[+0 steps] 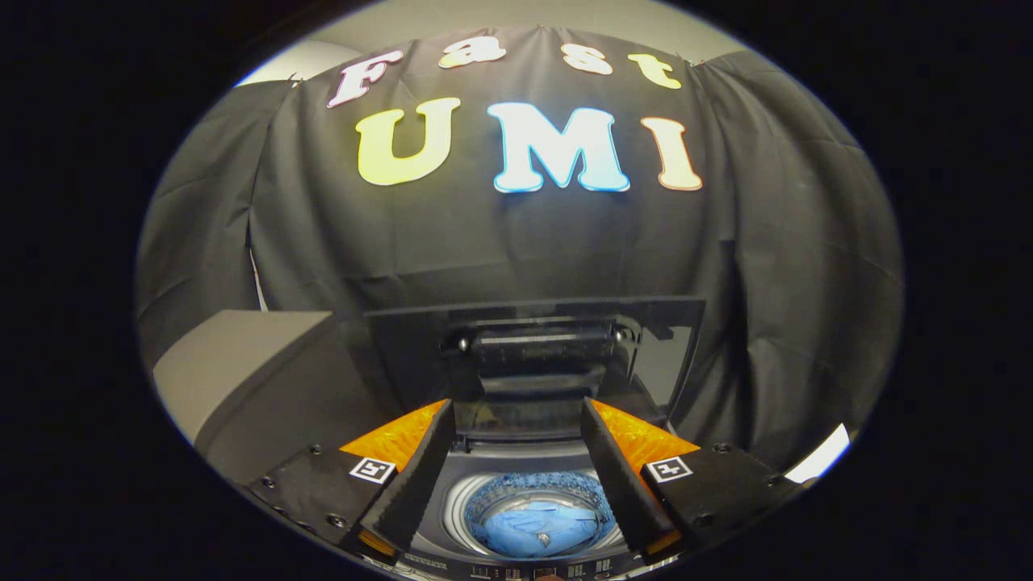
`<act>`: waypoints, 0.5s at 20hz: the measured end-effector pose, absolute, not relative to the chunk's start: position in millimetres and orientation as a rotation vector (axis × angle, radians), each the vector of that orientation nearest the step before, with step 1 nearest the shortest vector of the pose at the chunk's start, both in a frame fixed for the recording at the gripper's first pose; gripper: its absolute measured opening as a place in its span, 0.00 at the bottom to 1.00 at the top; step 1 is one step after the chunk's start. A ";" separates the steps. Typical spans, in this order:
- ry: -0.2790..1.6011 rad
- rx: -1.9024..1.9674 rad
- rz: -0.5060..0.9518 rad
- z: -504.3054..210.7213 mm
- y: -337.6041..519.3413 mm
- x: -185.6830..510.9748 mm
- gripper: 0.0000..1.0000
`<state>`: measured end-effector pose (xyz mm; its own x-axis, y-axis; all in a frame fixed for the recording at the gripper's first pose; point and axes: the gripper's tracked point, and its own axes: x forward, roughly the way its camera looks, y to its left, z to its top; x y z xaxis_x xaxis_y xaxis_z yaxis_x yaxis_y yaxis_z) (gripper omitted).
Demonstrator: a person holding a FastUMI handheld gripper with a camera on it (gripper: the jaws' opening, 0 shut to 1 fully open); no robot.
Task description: Put the clothes into the washing machine and then close the washing machine lid.
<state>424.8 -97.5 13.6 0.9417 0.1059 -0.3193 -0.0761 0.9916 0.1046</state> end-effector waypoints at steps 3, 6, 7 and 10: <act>0.297 0.087 0.093 31.9 -95.0 438.2 0.97; 0.271 0.078 0.091 47.5 -94.3 452.5 0.97; 0.265 0.077 0.090 51.6 -93.9 459.0 0.97; 0.250 0.087 0.085 59.0 -92.6 474.6 0.97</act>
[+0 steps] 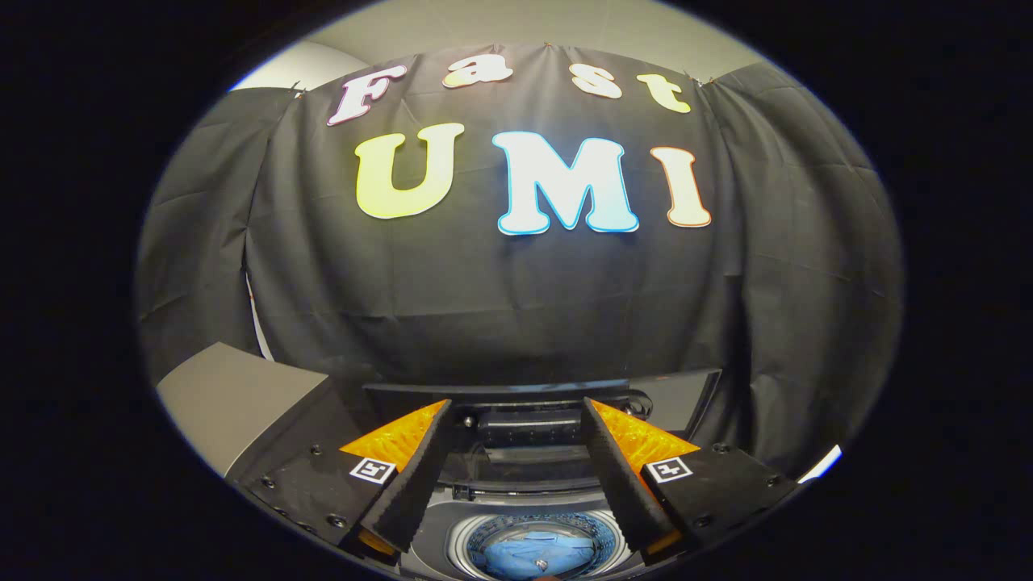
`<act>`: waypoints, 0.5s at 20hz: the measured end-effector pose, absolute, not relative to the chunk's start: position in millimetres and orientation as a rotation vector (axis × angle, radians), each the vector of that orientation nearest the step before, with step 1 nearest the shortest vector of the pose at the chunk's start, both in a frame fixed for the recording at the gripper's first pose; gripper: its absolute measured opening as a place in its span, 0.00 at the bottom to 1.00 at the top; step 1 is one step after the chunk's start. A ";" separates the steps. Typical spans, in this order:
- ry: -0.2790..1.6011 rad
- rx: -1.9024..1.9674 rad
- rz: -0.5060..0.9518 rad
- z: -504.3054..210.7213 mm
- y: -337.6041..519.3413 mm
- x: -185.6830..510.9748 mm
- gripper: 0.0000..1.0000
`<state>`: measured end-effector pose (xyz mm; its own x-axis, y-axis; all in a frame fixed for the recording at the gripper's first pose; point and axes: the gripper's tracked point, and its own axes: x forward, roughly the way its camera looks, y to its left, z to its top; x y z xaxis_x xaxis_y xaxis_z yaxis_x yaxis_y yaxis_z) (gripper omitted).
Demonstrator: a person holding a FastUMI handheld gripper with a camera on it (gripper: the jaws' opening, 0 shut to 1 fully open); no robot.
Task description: Put the clothes into the washing machine and then close the washing machine lid.
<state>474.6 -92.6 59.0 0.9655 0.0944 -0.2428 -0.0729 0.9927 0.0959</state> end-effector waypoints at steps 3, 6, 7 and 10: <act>0.245 0.102 0.083 62.0 -91.4 489.3 0.97; 0.246 0.102 0.076 61.9 -93.4 506.5 0.97; 0.246 0.102 0.074 63.2 -93.3 513.3 0.97; 0.248 0.096 0.085 61.4 -89.4 528.5 0.97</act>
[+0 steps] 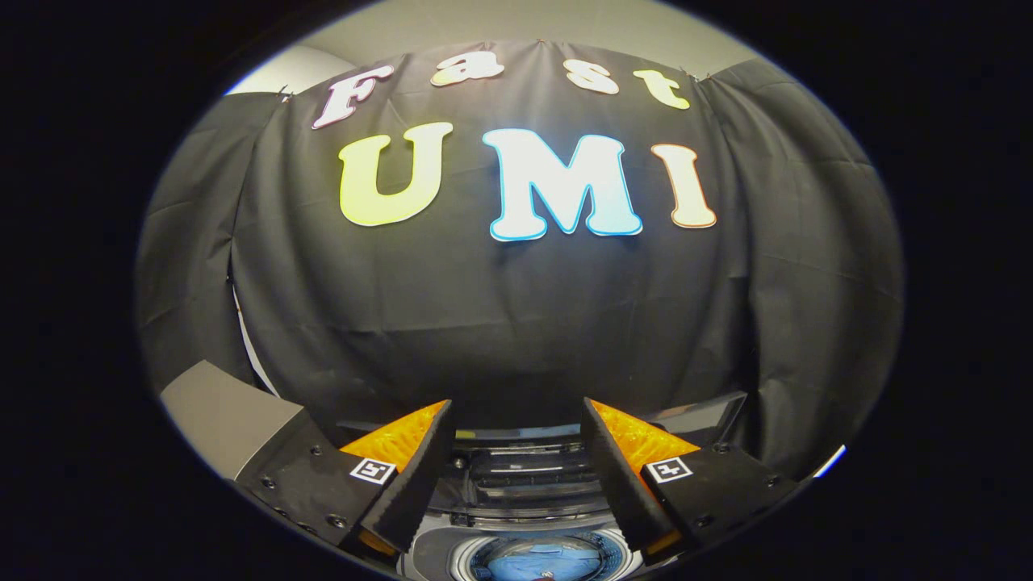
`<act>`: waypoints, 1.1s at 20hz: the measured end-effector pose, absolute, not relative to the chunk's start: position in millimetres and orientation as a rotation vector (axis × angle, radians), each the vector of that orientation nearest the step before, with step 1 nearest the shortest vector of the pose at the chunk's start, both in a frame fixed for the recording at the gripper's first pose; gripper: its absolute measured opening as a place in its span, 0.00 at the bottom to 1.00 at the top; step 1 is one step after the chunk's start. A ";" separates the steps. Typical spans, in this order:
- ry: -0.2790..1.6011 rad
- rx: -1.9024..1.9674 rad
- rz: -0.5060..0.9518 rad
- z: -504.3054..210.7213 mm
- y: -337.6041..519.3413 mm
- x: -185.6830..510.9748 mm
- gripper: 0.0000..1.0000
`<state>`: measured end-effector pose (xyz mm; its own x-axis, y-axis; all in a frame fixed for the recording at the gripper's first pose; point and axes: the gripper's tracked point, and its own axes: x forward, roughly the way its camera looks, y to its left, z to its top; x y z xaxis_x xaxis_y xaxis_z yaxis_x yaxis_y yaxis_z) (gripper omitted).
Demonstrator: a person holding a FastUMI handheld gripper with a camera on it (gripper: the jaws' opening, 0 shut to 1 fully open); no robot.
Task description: Put the clothes into the washing machine and then close the washing machine lid.
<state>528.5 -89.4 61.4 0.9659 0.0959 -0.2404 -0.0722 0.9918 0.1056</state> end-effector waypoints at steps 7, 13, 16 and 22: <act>0.306 0.082 0.090 39.1 -88.0 560.1 0.97; 0.305 0.064 0.075 34.0 -90.8 570.1 0.96; 0.269 0.067 0.066 36.7 -92.8 567.0 0.96; 0.212 0.065 0.066 36.9 -92.7 549.4 0.97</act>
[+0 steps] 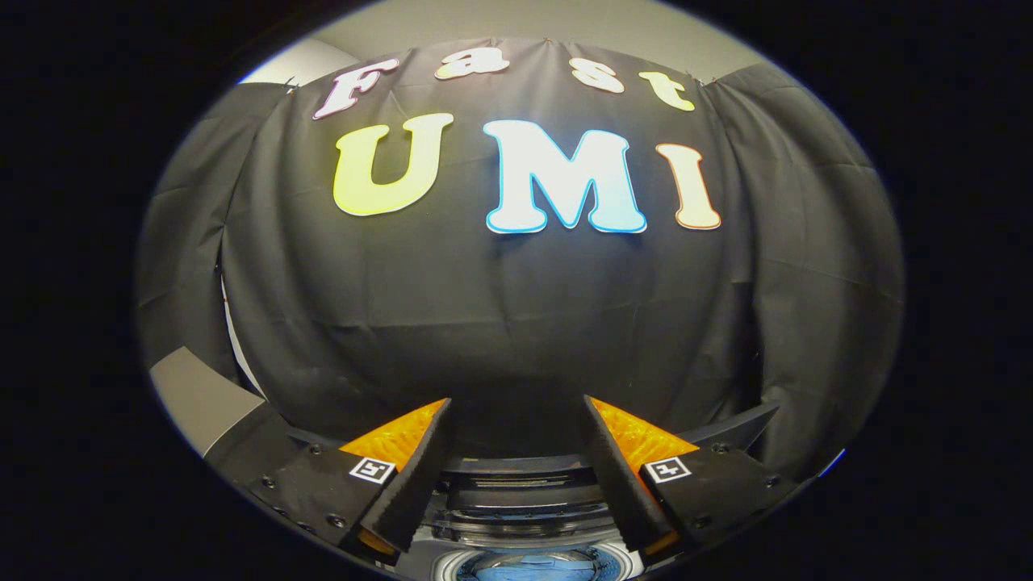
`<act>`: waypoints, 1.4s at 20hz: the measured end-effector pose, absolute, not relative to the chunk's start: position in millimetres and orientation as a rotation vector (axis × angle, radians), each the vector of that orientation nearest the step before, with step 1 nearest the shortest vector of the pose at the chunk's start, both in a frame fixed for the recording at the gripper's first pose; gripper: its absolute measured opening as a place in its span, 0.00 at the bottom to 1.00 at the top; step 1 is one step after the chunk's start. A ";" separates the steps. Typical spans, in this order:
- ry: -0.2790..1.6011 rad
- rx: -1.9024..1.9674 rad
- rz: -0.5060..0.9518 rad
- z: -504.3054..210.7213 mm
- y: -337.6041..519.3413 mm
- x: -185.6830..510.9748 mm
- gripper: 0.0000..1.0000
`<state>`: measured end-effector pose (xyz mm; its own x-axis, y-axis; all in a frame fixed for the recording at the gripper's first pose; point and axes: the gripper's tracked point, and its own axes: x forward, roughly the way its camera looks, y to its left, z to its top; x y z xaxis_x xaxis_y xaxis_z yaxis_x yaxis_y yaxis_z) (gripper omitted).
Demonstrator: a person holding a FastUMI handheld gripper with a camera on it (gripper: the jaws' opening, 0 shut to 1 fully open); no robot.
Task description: Put the clothes into the washing machine and then close the washing machine lid.
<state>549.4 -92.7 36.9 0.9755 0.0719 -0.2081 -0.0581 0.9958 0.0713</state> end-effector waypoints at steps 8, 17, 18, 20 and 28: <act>0.165 0.059 0.079 36.7 -95.0 516.3 0.96; 0.124 0.056 0.074 30.9 -96.7 485.1 0.96; 0.120 0.054 0.075 30.8 -97.0 482.8 0.96; 0.121 0.056 0.073 28.9 -97.7 477.2 0.96; 0.115 0.052 0.066 18.9 -98.2 450.3 0.96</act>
<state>450.3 -98.2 18.9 0.9912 0.0683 -0.1132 -0.0623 0.9965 0.0557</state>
